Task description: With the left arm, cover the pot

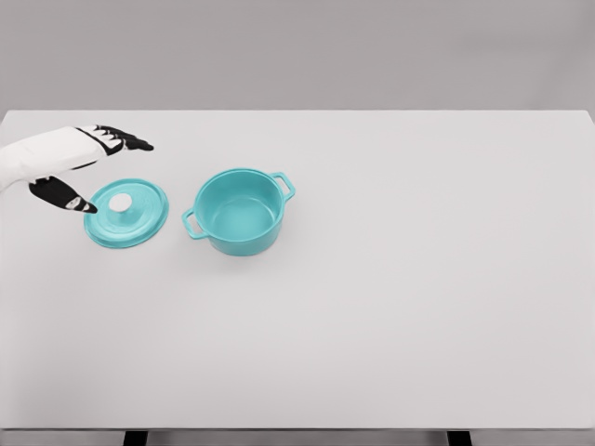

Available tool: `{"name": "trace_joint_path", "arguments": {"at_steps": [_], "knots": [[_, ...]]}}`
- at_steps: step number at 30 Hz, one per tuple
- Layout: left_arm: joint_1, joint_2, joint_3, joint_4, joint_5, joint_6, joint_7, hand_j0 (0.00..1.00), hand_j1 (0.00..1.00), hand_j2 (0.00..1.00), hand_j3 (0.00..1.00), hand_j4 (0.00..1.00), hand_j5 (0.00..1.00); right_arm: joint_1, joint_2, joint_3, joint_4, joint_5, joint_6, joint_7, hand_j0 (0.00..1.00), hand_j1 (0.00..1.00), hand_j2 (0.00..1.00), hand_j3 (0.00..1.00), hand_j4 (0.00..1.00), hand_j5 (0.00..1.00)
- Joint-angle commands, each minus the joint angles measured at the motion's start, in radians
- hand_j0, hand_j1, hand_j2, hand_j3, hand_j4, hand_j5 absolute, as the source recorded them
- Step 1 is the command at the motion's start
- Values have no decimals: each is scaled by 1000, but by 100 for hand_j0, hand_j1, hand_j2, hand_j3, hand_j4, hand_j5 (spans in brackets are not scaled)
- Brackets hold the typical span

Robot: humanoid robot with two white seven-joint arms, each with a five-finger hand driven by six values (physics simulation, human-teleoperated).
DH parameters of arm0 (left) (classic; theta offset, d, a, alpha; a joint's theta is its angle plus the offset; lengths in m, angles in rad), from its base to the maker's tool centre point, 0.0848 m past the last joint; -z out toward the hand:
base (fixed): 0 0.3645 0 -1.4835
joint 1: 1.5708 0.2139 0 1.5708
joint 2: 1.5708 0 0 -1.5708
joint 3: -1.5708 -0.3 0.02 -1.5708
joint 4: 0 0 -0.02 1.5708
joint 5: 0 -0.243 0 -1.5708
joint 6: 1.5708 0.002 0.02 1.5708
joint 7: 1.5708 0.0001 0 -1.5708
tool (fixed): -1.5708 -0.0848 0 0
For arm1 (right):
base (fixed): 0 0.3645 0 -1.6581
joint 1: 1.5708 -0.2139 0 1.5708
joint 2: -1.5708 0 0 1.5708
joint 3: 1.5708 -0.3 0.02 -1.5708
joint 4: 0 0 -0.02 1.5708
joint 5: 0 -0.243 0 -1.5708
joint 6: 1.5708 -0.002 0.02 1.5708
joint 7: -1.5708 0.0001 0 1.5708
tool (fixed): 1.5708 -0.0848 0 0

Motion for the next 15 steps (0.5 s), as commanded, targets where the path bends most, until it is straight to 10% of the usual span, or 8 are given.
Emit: {"name": "trace_joint_path", "arguments": {"at_steps": [1,15], "knots": [[0,0,-3,-1,5,1,0,100,100,100,100,100,100,0,0,-1,3,-1,0,1,100,100,100,100,100,100],[9,0,-1,11,2,-12,0,100,100,100,100,100,100,9,0,1,3,1,0,-5,100,100,100,100,100,100]]}}
